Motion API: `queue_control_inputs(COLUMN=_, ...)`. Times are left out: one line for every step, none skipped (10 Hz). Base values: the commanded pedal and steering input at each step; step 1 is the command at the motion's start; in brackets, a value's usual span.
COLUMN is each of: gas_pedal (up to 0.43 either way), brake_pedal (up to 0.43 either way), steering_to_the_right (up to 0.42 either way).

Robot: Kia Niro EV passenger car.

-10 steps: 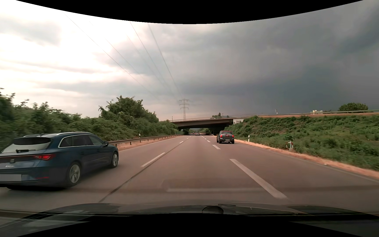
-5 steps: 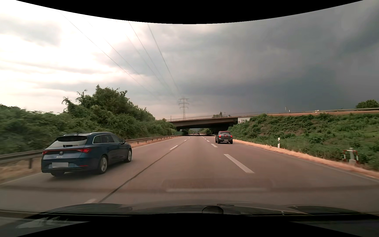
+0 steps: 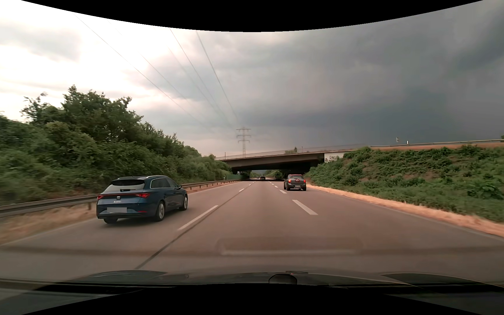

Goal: Follow the waypoints while adhering to traffic rules and regulations

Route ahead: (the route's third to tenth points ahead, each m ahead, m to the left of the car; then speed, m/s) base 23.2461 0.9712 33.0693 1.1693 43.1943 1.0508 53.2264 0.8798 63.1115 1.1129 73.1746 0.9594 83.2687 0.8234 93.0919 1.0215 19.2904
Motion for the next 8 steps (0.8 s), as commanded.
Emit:
queue_control_inputs(gas_pedal=0.157, brake_pedal=0.000, steering_to_the_right=-0.002)
queue_control_inputs(gas_pedal=0.157, brake_pedal=0.000, steering_to_the_right=-0.001)
queue_control_inputs(gas_pedal=0.157, brake_pedal=0.000, steering_to_the_right=-0.001)
queue_control_inputs(gas_pedal=0.157, brake_pedal=0.000, steering_to_the_right=-0.001)
queue_control_inputs(gas_pedal=0.157, brake_pedal=0.000, steering_to_the_right=-0.001)
queue_control_inputs(gas_pedal=0.157, brake_pedal=0.000, steering_to_the_right=-0.001)
queue_control_inputs(gas_pedal=0.169, brake_pedal=0.000, steering_to_the_right=-0.001)
queue_control_inputs(gas_pedal=0.169, brake_pedal=0.000, steering_to_the_right=-0.001)
